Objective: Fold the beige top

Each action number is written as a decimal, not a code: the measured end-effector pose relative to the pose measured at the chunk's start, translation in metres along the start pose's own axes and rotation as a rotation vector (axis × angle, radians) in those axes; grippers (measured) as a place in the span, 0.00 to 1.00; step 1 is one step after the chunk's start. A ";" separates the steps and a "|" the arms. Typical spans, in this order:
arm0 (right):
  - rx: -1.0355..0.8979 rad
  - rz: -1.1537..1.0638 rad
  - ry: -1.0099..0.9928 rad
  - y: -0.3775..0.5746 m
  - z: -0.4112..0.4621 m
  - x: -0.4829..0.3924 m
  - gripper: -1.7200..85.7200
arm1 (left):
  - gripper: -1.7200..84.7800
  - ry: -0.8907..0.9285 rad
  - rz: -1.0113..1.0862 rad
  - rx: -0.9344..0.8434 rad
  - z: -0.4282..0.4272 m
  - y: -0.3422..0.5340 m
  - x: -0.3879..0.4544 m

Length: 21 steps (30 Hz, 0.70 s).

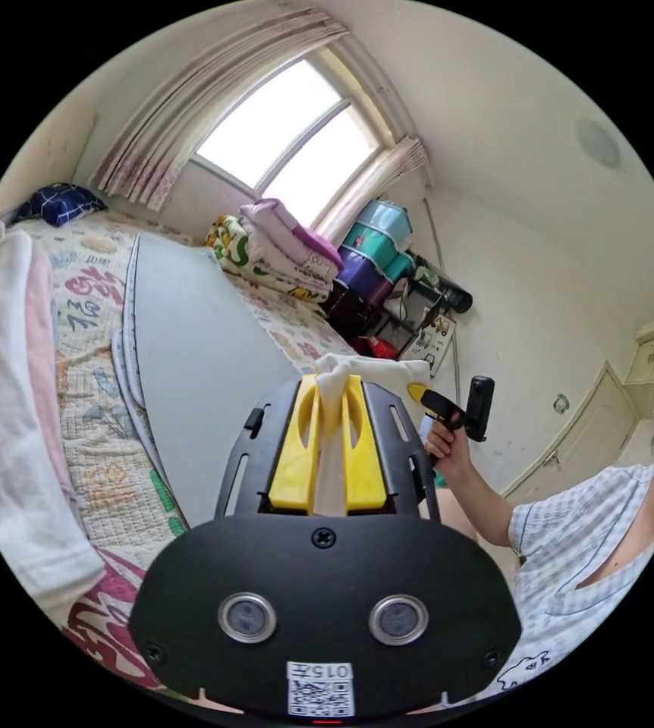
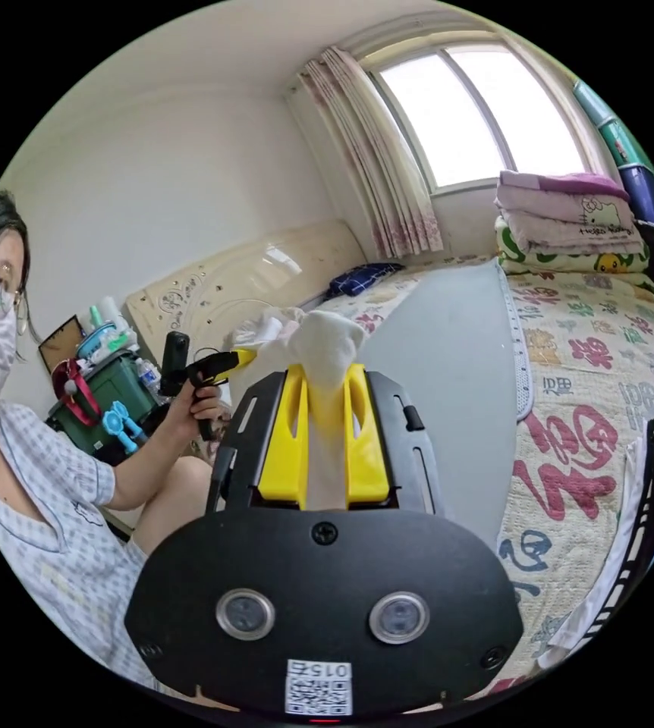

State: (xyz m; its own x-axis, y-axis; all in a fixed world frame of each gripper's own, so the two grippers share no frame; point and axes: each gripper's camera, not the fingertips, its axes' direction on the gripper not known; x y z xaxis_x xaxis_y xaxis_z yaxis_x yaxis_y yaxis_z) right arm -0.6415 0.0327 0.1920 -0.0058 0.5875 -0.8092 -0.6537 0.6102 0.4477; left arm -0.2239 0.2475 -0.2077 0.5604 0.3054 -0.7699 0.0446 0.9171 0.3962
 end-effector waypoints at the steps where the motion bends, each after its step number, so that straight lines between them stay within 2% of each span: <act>1: 0.025 -0.048 -0.008 0.006 -0.008 -0.018 0.11 | 0.06 0.001 0.022 0.040 -0.027 0.000 0.018; 5: 0.100 -0.234 -0.079 0.029 -0.030 -0.080 0.11 | 0.05 -0.016 0.132 0.169 -0.130 0.010 0.079; 11: 0.136 -0.383 -0.206 0.073 -0.031 -0.139 0.11 | 0.05 -0.063 0.217 0.283 -0.252 0.044 0.141; 21: 0.079 -0.451 -0.403 0.139 -0.005 -0.174 0.11 | 0.05 -0.097 0.218 0.333 -0.351 0.100 0.181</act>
State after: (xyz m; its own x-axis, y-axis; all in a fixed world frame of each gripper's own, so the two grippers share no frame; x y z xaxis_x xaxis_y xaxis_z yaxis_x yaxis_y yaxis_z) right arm -0.7350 0.0128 0.3926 0.5555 0.4071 -0.7251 -0.4667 0.8743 0.1333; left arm -0.4083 0.4840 -0.4828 0.6608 0.4435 -0.6056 0.1726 0.6954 0.6976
